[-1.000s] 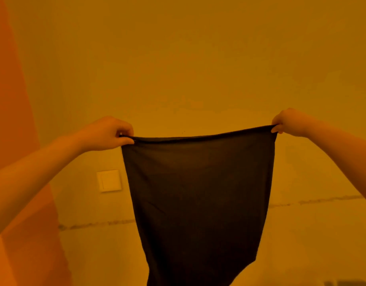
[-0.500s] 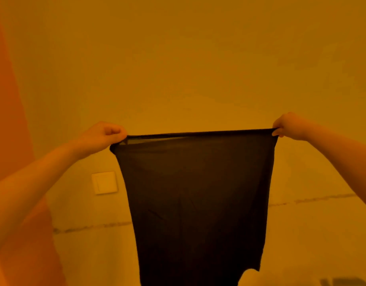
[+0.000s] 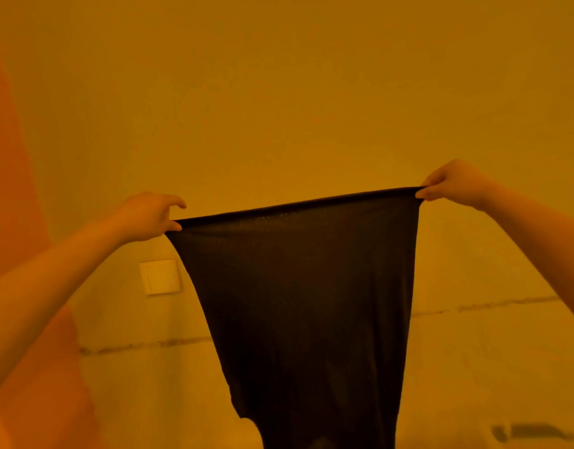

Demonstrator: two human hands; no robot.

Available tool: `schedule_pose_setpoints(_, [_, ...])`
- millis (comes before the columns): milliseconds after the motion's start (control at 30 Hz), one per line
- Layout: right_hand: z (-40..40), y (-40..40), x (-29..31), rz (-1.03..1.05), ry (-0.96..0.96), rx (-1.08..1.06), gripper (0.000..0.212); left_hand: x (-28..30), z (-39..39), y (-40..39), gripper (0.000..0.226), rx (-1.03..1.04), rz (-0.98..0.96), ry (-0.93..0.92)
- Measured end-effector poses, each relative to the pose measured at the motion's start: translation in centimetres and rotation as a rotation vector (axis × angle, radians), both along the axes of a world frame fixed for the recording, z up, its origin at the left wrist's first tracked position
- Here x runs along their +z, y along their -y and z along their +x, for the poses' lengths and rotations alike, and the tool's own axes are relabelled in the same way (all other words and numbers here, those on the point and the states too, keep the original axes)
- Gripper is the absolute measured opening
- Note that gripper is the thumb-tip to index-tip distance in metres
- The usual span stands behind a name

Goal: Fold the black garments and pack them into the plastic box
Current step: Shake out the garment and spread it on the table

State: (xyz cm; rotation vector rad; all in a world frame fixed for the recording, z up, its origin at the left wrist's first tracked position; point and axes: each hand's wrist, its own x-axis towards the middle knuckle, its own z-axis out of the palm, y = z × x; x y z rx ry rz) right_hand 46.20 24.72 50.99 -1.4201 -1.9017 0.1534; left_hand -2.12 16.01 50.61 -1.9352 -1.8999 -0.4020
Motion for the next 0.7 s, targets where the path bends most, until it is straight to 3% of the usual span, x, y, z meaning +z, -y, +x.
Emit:
schedule_pose_setpoints(133, [-0.2, 0.3, -0.4, -0.022, -0.216, 0.100, 0.005, 0.0, 0.5, -0.8, 0.022, 0.093, 0.033, -0.008])
schedule_pose_setpoints(333, [0.7, -1.1, -1.4, -0.147, -0.436, 0.222, 0.018, -0.4, 0.3, -2.3, 0.017, 0.065, 0.157, 0.152])
schedule_pose_setpoints(533, [1.7, -2.5, -2.2, -0.215, -0.137, 0.131, 0.014, -1.2, 0.9, -4.0, 0.019, 0.028, 0.059, 0.208])
schedule_pose_setpoints(700, [1.9, -3.6, -3.1, -0.291, -0.255, 0.149, 0.012, -2.3, 2.2, -5.9, 0.022, 0.015, -0.045, 0.234])
